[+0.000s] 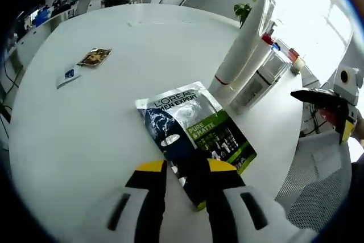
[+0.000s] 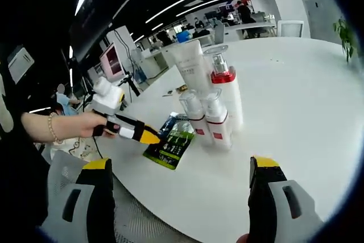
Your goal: Arrange the skincare products in the storage area until every visible bottle or jar stands upright without overlapping.
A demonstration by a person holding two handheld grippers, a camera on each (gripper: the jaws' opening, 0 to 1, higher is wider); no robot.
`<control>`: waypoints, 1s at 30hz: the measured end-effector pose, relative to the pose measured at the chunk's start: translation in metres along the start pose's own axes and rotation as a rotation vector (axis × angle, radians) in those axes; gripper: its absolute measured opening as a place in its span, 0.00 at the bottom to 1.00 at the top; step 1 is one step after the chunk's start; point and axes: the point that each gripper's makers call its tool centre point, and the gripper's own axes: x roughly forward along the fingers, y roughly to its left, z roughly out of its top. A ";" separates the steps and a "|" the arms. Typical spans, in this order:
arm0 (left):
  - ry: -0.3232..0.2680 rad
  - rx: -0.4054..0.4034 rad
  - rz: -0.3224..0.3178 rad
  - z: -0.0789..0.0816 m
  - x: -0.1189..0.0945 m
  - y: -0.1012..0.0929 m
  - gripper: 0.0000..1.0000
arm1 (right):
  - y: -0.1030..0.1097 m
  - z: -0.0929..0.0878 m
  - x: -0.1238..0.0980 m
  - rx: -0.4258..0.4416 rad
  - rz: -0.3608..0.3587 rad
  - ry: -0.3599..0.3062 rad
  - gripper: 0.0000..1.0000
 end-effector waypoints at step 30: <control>-0.046 -0.044 0.035 -0.024 -0.035 -0.003 0.54 | 0.004 -0.005 -0.007 -0.015 0.009 -0.006 1.00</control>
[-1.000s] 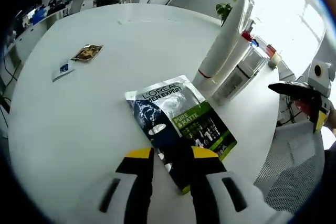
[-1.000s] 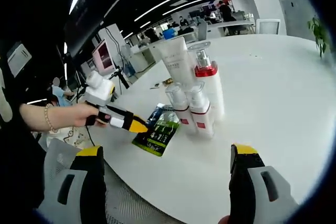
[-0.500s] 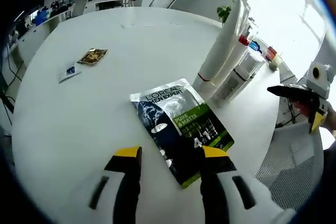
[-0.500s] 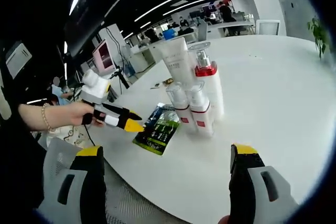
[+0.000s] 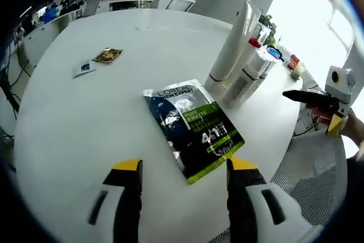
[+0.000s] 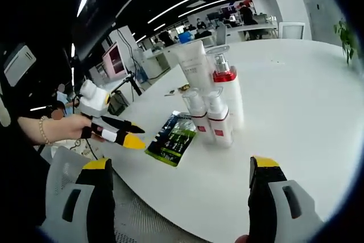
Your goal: Arrange the skincare products in the storage area until every visible bottle or jar stands upright without overlapping.
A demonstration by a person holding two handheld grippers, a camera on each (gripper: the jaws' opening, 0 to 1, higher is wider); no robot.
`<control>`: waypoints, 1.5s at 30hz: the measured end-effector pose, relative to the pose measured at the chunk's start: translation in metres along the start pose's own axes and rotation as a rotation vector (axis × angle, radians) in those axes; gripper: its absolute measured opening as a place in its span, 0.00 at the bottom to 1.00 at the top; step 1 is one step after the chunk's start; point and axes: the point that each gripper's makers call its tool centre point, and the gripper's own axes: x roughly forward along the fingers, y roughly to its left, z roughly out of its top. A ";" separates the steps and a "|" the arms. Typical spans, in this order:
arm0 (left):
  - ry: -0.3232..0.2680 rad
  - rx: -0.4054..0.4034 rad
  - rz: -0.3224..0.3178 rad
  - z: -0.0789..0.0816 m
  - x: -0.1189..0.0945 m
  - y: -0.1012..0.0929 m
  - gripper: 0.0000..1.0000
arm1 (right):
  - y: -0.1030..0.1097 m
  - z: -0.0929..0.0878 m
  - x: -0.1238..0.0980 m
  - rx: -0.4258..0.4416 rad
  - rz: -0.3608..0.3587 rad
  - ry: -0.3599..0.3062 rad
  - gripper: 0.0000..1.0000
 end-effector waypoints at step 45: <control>-0.133 -0.135 0.116 -0.022 -0.073 0.006 0.94 | 0.003 -0.006 -0.003 -0.032 0.024 -0.004 1.00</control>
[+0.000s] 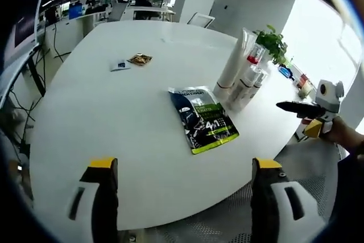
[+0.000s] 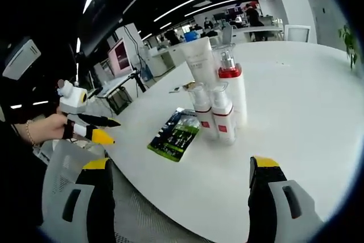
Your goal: Arrange the skincare products in the storage area until every visible bottle or jar stands upright without overlapping.
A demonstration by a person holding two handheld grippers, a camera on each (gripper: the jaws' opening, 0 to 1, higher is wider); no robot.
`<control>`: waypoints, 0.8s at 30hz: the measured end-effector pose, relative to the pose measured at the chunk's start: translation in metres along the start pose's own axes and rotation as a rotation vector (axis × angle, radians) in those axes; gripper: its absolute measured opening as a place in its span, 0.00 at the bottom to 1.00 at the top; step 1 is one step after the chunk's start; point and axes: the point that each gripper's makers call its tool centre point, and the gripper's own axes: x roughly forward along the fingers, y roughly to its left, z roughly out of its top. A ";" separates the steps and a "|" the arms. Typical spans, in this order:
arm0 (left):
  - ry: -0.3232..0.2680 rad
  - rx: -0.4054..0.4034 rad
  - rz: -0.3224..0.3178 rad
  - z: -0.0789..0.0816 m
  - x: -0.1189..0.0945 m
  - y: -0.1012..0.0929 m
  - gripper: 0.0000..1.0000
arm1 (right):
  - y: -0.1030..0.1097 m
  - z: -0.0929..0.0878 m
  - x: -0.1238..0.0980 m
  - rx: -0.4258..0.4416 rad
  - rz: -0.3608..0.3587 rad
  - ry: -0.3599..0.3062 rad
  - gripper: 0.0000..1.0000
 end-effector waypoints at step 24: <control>0.013 0.013 0.027 0.000 -0.002 0.002 0.99 | 0.002 0.000 0.000 -0.004 0.009 -0.009 1.00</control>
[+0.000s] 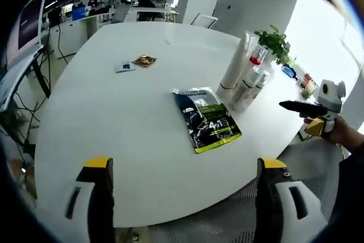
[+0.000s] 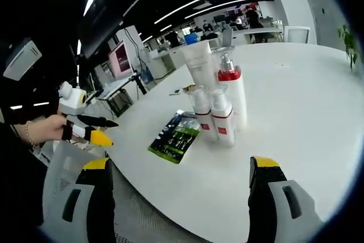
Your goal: Arrange the skincare products in the storage area until every visible bottle or jar stands upright without overlapping.
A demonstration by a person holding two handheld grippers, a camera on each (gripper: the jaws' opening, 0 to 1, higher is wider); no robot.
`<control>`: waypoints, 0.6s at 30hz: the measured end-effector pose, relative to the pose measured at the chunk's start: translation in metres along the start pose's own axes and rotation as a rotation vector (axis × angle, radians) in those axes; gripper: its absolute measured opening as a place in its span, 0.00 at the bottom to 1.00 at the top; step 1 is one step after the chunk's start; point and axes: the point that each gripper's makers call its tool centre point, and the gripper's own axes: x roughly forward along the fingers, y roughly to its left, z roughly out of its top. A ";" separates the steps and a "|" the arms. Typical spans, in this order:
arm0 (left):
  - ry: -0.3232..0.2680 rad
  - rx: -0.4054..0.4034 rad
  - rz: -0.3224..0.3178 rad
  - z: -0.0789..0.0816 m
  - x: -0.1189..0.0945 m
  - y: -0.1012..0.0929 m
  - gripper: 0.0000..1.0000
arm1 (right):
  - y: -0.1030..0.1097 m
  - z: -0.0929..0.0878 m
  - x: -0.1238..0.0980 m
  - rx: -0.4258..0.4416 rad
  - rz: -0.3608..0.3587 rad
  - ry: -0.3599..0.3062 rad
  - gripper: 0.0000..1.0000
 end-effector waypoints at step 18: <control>0.012 0.033 -0.018 0.019 0.015 0.000 0.98 | 0.000 -0.007 0.002 0.012 0.001 0.037 0.99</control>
